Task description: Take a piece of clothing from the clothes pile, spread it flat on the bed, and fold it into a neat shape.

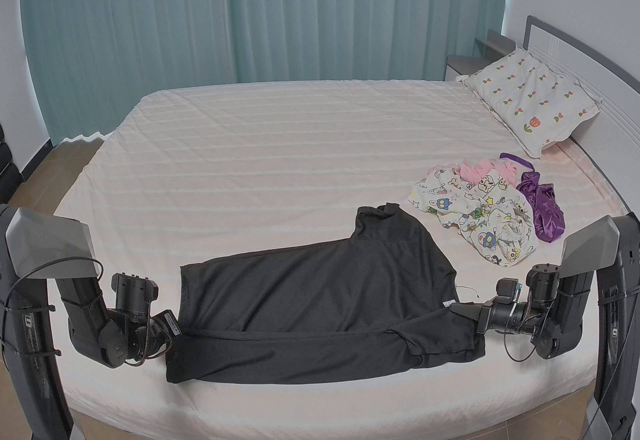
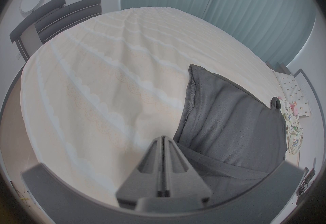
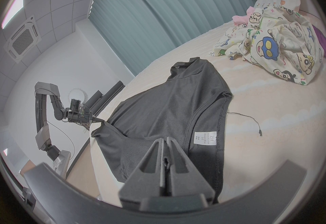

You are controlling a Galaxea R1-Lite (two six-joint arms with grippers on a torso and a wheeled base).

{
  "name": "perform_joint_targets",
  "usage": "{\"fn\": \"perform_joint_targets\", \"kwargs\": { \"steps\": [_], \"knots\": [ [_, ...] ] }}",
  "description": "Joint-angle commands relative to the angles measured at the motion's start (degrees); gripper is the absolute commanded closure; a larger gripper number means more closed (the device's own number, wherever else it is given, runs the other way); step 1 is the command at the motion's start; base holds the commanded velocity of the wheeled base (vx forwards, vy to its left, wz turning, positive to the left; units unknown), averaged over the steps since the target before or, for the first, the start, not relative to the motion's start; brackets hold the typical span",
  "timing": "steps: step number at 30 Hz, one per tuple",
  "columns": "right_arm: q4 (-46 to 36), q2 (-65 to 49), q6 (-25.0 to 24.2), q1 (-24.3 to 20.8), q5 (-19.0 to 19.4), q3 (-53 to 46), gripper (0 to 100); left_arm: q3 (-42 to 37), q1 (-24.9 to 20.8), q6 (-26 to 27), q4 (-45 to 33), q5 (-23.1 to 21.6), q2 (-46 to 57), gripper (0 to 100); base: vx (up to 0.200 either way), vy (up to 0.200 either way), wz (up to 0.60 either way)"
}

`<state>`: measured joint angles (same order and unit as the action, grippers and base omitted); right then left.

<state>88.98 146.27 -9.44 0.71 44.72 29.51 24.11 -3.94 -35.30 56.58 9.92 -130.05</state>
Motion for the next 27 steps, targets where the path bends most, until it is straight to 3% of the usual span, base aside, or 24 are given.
{"fn": "perform_joint_targets", "kwargs": {
  "steps": [1, 2, 7, 11, 13, 16, 20, 23, 27],
  "knots": [
    [0.6, 1.6, 0.0, 0.0, 0.0, 1.0, 100, 0.9, 0.0, -0.1, -0.2, 0.0, -1.0, 0, 0.000, 0.000, 0.00],
    [0.6, 1.8, 0.0, 0.0, 0.0, 1.2, 0, 1.1, -0.1, -0.2, -0.2, 0.0, -1.3, 0, 0.000, 0.000, 0.00],
    [0.6, 1.7, -0.1, 0.6, 0.1, 1.6, 0, 1.5, 0.0, -0.4, 0.0, -0.1, -1.4, 0, 0.000, 0.000, 0.00],
    [0.7, 0.1, -3.1, 1.7, 0.1, 1.9, 0, 1.6, 0.1, -2.3, 0.0, -0.2, -0.4, 0, 0.000, 0.000, 0.00],
    [0.7, -4.2, -9.9, 2.8, 0.1, 1.0, 0, 0.8, 0.1, -4.4, 0.0, -0.3, 3.2, 0, 0.000, 0.000, 0.00],
    [0.7, -6.0, -12.5, 3.2, -0.6, 0.2, 0, 0.2, 0.2, -5.0, 0.2, -0.4, 4.5, 0, 0.000, 0.000, 0.00],
    [0.7, -6.1, -15.5, 3.4, -3.3, -0.2, 0, -2.0, 1.3, -7.5, 2.7, -4.6, 7.2, 0, 0.000, 0.000, 0.00],
    [0.7, -5.6, -15.8, 3.2, -3.3, -0.2, 0, -2.5, 3.1, -8.1, 3.8, -7.8, 8.2, 0, 0.200, 0.000, 0.00],
    [0.7, -5.6, -15.9, 2.8, -3.3, -0.5, 0, -2.5, 3.7, -8.1, 3.8, -8.2, 7.9, 0, 0.200, 0.000, 0.00]
  ]
}}
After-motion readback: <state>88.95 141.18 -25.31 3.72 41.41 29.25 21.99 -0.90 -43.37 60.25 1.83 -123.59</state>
